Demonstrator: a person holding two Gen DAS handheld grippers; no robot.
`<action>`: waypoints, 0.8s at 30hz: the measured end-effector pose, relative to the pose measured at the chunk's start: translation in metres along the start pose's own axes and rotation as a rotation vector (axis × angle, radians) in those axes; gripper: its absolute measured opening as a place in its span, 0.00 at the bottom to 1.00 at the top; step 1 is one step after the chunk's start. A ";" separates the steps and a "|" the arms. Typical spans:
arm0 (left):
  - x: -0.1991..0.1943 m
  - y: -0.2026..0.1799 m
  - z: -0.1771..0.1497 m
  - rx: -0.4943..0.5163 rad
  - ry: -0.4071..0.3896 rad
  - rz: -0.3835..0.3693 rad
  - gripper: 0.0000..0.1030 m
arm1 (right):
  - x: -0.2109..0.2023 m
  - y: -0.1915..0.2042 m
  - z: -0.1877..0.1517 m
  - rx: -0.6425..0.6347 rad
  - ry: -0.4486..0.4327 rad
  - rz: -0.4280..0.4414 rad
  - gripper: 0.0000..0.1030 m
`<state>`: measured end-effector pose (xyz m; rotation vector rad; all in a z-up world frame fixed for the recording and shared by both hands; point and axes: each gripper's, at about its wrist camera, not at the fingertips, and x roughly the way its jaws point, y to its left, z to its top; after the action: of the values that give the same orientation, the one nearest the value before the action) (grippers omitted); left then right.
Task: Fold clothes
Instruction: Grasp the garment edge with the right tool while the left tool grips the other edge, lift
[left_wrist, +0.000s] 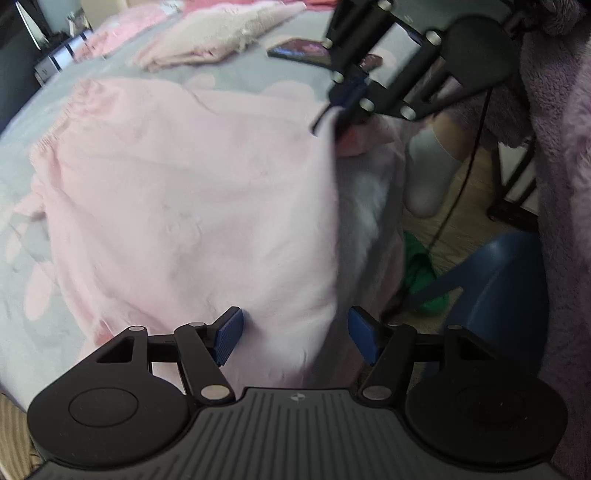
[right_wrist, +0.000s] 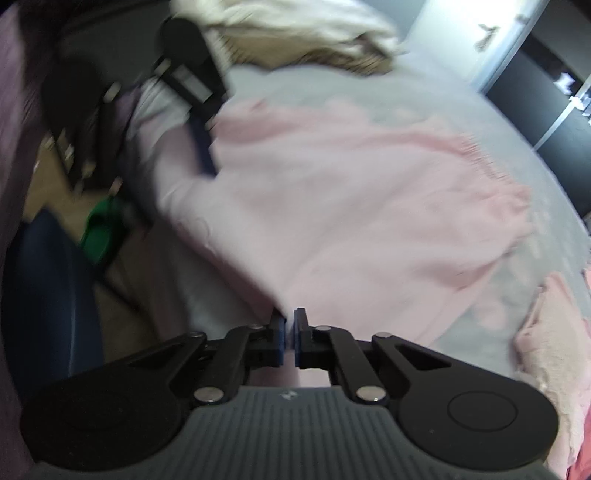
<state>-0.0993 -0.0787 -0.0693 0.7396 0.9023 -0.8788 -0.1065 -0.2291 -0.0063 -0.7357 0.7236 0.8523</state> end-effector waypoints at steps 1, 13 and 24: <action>-0.001 -0.003 0.002 0.007 -0.019 0.034 0.60 | -0.002 -0.005 0.003 0.023 -0.017 -0.010 0.05; -0.021 0.006 0.003 -0.191 0.024 0.227 0.35 | -0.017 -0.029 0.023 0.103 -0.084 -0.046 0.04; -0.043 0.019 -0.018 -0.240 0.065 0.215 0.19 | -0.010 -0.010 -0.001 0.029 0.019 0.080 0.14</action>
<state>-0.1037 -0.0418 -0.0353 0.6455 0.9471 -0.5480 -0.1031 -0.2380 0.0037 -0.6930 0.7850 0.9065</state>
